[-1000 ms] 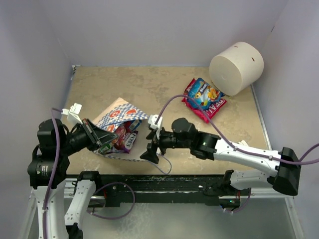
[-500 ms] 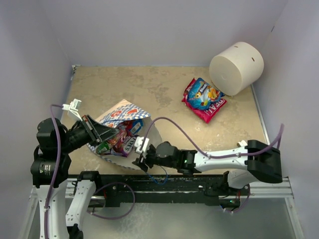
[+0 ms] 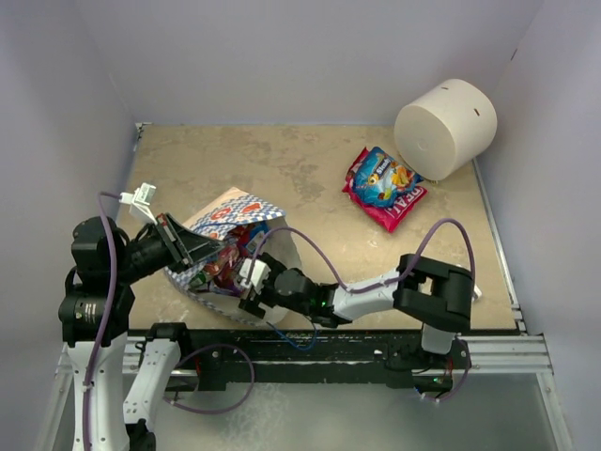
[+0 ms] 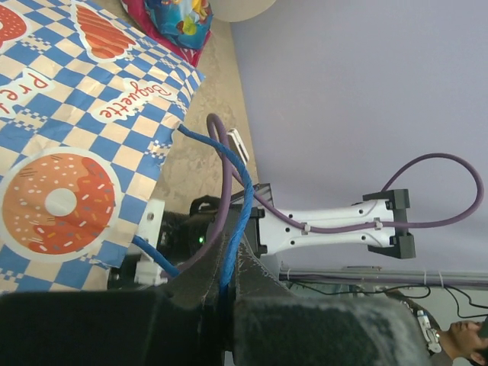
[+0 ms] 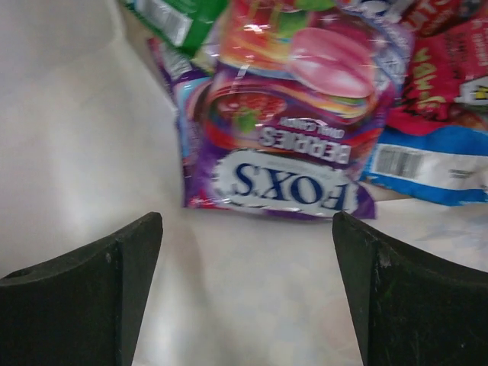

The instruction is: Take the snacks out of the paper bag

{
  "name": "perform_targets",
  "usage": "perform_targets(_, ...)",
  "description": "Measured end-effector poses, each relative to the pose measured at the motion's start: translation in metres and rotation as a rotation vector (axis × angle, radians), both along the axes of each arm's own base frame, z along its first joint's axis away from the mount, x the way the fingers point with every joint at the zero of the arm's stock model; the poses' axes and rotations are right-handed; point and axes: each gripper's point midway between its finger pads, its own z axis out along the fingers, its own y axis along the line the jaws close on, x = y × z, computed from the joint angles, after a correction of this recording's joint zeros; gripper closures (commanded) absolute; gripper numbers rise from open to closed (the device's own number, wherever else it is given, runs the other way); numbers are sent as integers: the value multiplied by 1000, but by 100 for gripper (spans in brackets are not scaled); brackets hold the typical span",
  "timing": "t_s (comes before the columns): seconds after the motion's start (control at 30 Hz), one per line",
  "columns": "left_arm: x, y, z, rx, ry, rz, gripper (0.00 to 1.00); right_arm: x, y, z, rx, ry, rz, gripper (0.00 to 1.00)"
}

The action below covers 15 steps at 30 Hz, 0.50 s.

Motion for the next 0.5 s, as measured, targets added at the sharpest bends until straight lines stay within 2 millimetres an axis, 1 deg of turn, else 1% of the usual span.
perform_targets(0.1,1,0,0,1,3,1,100,23,-3,4,29,-7,-29,0)
perform_targets(0.23,5,0,-3,-1,21,1,100,50,-1,13,64,-28,-35,1)
perform_targets(0.37,7,0,-4,-2,31,2,100,58,10,13,83,-30,-13,1)
perform_targets(0.5,6,0,-3,-6,31,5,100,58,23,0,75,-5,28,1)
